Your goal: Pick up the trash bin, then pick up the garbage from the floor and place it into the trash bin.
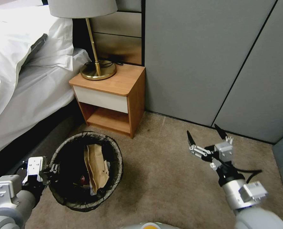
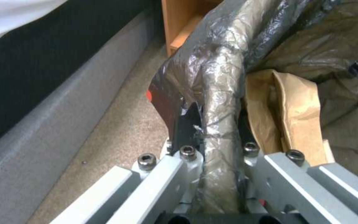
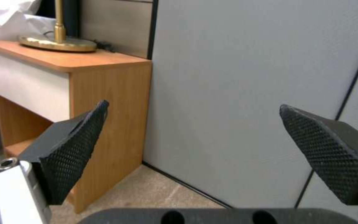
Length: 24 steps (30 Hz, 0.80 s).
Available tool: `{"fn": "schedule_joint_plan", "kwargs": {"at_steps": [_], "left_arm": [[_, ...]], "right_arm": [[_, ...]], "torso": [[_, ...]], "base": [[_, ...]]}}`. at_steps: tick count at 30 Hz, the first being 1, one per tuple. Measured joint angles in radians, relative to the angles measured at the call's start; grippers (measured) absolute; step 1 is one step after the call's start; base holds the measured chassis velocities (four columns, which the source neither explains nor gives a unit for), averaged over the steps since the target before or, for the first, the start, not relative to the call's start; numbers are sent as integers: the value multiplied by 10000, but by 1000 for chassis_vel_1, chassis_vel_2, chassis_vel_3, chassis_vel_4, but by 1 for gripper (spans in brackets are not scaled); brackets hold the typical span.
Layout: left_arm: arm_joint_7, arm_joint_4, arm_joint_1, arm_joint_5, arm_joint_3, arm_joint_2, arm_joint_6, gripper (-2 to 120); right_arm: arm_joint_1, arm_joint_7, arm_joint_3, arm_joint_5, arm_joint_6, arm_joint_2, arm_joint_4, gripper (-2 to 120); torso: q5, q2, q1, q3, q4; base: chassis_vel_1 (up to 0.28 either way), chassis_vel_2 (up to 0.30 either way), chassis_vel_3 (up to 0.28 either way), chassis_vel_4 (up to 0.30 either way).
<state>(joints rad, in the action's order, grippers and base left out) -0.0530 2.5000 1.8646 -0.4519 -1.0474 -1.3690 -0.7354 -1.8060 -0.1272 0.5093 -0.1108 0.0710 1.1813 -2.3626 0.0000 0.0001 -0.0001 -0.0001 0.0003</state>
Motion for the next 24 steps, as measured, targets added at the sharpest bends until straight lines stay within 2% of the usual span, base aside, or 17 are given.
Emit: {"fn": "schedule_joint_plan", "kwargs": {"at_steps": [7, 24], "left_arm": [[-14, 0, 9, 27, 14, -58, 0, 1], [-26, 0, 21, 27, 1, -128, 0, 1]], "right_arm": [[-364, -80, 36, 228, 384, 450, 40, 100], [-327, -302, -24, 65, 265, 398, -15, 100]], "torso": [[-1, 0, 0, 0, -4], [0, 0, 0, 1, -2]], "base": [[0, 0, 0, 0], [44, 40, 34, 41]]}}
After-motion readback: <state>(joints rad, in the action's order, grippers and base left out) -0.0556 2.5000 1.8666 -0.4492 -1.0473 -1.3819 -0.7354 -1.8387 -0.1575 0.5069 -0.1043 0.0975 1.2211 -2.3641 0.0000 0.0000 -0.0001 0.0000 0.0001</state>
